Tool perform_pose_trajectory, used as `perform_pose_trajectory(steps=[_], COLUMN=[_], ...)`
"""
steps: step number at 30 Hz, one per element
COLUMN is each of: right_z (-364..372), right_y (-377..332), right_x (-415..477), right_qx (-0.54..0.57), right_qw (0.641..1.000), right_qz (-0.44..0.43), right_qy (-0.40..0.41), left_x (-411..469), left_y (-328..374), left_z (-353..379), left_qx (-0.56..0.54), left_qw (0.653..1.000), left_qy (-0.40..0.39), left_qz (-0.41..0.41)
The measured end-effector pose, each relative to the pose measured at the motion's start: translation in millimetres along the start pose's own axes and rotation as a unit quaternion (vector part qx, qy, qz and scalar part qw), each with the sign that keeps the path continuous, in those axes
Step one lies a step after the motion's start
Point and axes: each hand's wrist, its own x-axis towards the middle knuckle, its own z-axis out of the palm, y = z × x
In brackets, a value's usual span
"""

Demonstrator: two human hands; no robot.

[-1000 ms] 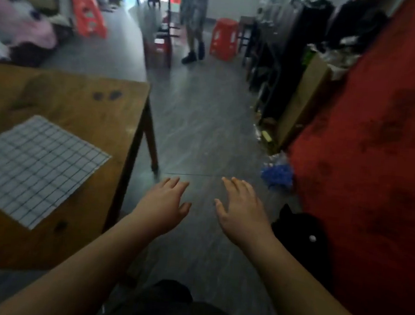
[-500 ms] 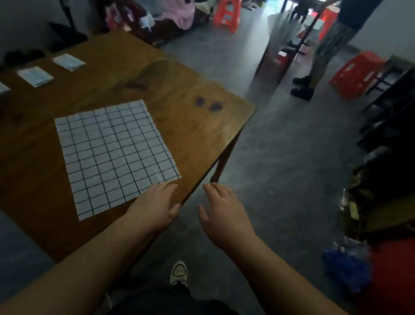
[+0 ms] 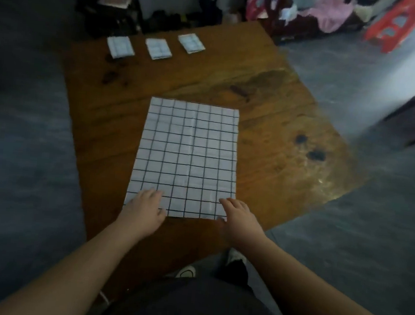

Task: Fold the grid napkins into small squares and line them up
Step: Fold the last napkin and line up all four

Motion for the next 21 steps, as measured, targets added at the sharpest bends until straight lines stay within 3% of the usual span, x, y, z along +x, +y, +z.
perform_pose_trajectory(steps=[5,12,16,21], right_z=[-11,-34,-46,-60], right_y=[18,74,118,163], right_x=[46,78,99,105], right_qx=[-0.082,-0.206,-0.242,-0.241], right_qw=[0.99,0.933,0.91,0.919], right_qz=[-0.104,-0.259,-0.311,-0.297], right_qy=[-0.054,-0.144,-0.13,-0.097], left_x=[6,0,-1,-4], left_y=[2,60,93,135], left_z=[25,61,74,91], left_qx=[-0.038,-0.084,-0.087,-0.061], left_qw=[0.996,0.98,0.975,0.983], left_qy=[0.018,0.012,0.012,0.04], left_qz=[-0.085,-0.182,-0.203,-0.17])
